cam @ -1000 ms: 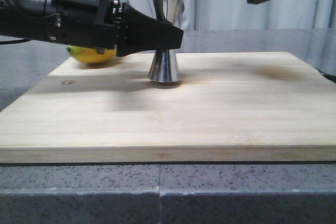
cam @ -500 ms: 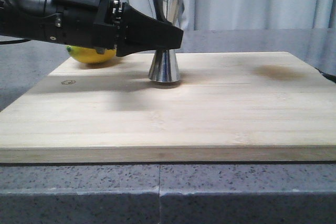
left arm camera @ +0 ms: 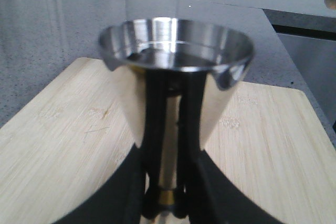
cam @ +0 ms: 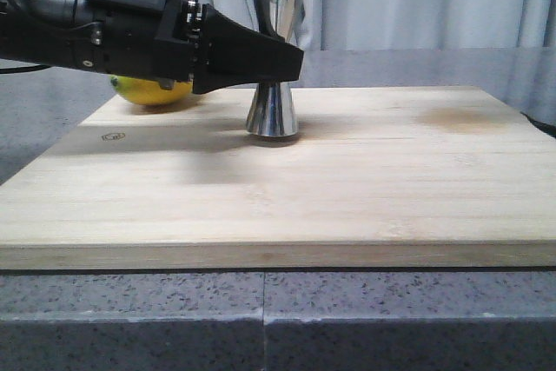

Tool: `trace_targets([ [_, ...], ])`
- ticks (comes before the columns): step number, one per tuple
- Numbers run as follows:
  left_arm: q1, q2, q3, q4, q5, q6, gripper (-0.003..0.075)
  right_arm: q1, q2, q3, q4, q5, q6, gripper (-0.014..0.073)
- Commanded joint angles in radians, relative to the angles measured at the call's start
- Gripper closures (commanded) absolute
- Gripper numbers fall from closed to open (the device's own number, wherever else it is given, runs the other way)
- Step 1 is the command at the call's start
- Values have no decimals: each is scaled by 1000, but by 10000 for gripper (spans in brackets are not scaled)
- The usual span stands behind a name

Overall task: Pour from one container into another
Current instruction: 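Lower the beaker with the right gripper back onto the board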

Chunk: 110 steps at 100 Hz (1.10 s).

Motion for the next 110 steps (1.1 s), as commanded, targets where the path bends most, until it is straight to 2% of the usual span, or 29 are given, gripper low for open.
trace_targets([
  [1,-10,-41,-27,-88,108,-2,650,-46,-36,10,39,-94,87,294],
  [21,-10,-41,-27,-88,108,-2,650,-143,-36,147,122,-268,101,294],
  [43,-10,-41,-27,-88,108,-2,650,-196,-32,244,128,-336,101,294],
  [77,-10,-41,-27,-88,108,-2,650,-198,48,299,128,-406,72,294],
  [110,-10,-41,-27,-88,108,-2,650,-198,161,299,206,-465,9,294],
])
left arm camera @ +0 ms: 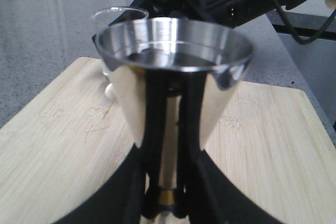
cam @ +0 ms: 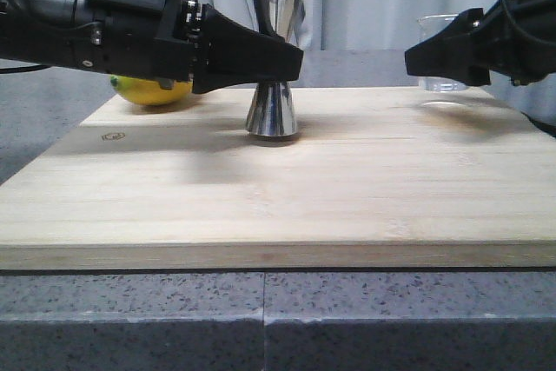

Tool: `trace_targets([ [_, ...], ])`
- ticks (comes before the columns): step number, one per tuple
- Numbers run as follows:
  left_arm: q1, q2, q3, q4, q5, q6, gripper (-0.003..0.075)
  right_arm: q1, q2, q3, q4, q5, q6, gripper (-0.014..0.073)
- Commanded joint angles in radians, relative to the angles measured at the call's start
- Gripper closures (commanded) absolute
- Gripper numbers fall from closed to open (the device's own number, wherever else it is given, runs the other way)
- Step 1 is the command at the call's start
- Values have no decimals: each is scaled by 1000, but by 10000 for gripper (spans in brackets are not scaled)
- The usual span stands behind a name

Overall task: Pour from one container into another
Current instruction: 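Lower the beaker with the right gripper back onto the board, then open the right gripper and raise it away from the beaker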

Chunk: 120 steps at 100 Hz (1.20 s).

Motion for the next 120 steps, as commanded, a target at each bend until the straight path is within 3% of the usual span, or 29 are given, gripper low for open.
trace_targets([
  [1,-10,-41,-27,-88,108,-2,650,-6,-12,-22,57,-84,-25,294],
  [51,-10,-41,-27,-88,108,-2,650,-6,-8,-22,57,-37,-25,284],
  [80,-10,-41,-27,-88,108,-2,650,-6,-12,-22,57,-51,-25,53],
  [109,-10,-41,-27,-88,108,-2,650,-6,-130,-22,55,-39,-20,40],
  [120,-10,-41,-27,-88,108,-2,650,-6,-205,-22,38,-9,38,40],
])
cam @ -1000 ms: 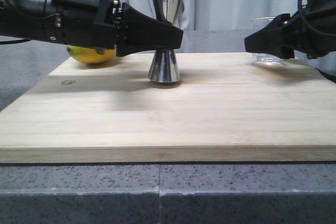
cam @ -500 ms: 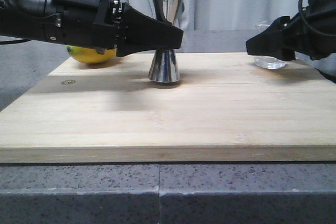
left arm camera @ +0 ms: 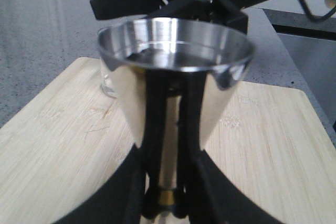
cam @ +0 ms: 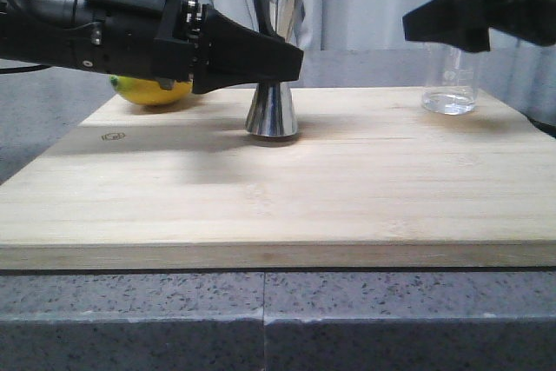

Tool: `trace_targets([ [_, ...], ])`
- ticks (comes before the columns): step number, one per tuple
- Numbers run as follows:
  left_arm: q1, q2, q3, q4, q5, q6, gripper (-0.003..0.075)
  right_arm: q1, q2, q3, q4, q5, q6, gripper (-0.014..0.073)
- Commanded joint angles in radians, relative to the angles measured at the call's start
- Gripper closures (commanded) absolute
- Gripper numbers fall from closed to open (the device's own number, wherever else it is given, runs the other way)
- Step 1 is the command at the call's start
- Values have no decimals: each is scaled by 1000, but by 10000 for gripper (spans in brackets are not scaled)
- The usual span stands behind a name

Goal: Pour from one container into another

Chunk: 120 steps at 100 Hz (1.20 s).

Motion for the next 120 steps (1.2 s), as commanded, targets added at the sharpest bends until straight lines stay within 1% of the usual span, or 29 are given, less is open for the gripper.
trace_targets([
  [1,-10,-41,-27,-88,108,-2,650,-6,-93,-22,7,-35,41,40],
  [6,-10,-41,-27,-88,108,-2,650,-6,-131,-22,-14,-3,80,40],
  [13,-10,-41,-27,-88,108,-2,650,-6,-185,-24,-53,81,140,40],
  [22,-10,-41,-27,-88,108,-2,650,0,-260,-38,-113,263,281,40],
  [24,-10,-41,-27,-88,108,-2,650,4,-272,-38,-120,277,290,40],
  [25,-10,-41,-27,-88,108,-2,650,6,-283,-40,-132,316,308,40],
  [31,-10,-41,-27,-88,108,-2,650,26,-333,-45,-179,410,370,40],
  [37,-10,-41,-27,-88,108,-2,650,51,-370,-52,-186,492,397,40],
  [53,-10,-41,-27,-88,108,-2,650,147,-434,-52,-188,702,396,41],
  [76,-10,-41,-27,-88,106,-2,650,258,-442,-52,-188,728,396,41],
  [86,-10,-41,-27,-88,106,-2,650,295,-442,-52,-194,732,396,41],
  [93,-10,-41,-27,-88,106,-2,650,299,-442,-52,-181,724,385,41],
  [96,-10,-41,-27,-88,106,-2,650,299,-442,-54,-126,720,335,41],
  [97,-10,-41,-27,-88,106,-2,650,299,-442,-54,-126,720,335,41],
  [98,-10,-41,-27,-88,106,-2,650,299,-442,-56,-96,720,283,41],
  [100,-10,-41,-27,-88,106,-2,650,299,-442,-55,-47,720,243,41],
  [101,-10,-41,-27,-88,106,-2,650,299,-442,-58,-10,720,201,41],
  [102,-10,-41,-27,-88,106,-2,650,299,-442,-58,-10,720,179,41],
  [104,-10,-41,-27,-88,106,-2,650,299,-442,-59,94,720,87,41],
  [105,-10,-41,-27,-88,106,-2,650,299,-442,-59,94,720,87,41],
  [108,-10,-41,-27,-88,106,-2,650,299,-442,-59,205,720,-33,41],
  [109,-10,-41,-27,-88,106,-2,650,299,-442,-59,205,720,-56,41],
  [110,-10,-41,-27,-88,106,-2,650,299,-442,-59,266,723,-102,41],
  [111,-10,-41,-27,-88,106,-2,650,299,-442,-59,266,725,-102,41],
  [113,-10,-41,-27,-88,106,-2,650,299,-442,-59,344,732,-189,41],
  [115,-10,-41,-27,-88,106,-2,650,297,-442,-59,399,740,-250,41],
  [116,-10,-41,-27,-88,106,-2,650,296,-442,-59,399,743,-268,41],
  [118,-10,-41,-27,-88,106,-2,650,291,-442,-59,471,755,-330,41],
  [120,-10,-41,-27,-88,106,-2,650,286,-443,-59,493,761,-354,41],
])
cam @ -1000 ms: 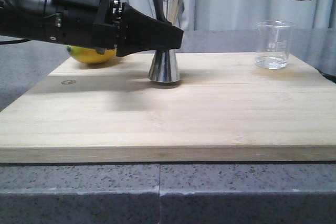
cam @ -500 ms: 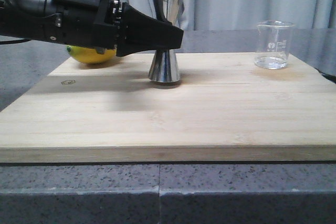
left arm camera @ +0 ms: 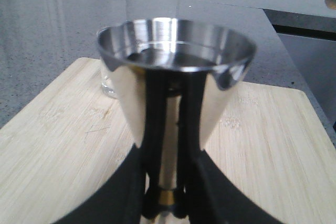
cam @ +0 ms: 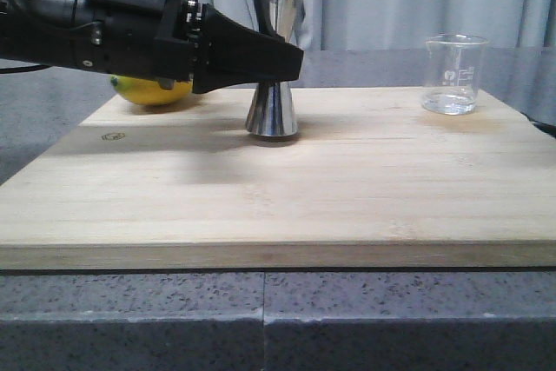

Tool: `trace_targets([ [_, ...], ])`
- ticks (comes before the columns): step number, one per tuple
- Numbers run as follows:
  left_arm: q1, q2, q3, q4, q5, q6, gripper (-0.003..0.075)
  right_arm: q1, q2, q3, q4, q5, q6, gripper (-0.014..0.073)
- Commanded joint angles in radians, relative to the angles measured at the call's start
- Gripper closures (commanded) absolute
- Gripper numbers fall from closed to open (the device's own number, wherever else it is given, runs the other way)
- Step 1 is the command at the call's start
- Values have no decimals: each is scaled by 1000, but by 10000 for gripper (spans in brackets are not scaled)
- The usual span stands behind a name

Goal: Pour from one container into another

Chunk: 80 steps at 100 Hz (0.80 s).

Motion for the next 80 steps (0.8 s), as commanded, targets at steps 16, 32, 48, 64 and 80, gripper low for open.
trace_targets([
  [16,-10,-41,-27,-88,106,-2,650,-103,-66,-36,286,-27,-280,41],
  [32,-10,-41,-27,-88,106,-2,650,-166,-130,3,354,-42,-280,43],
  [48,-10,-41,-27,-88,106,-2,650,-166,-185,135,394,-228,-280,43],
  [64,-10,-41,-27,-88,106,-2,650,-166,-210,156,357,-208,-280,43],
  [80,-10,-41,-27,-88,106,-2,650,-166,-210,156,349,-209,-280,43],
])
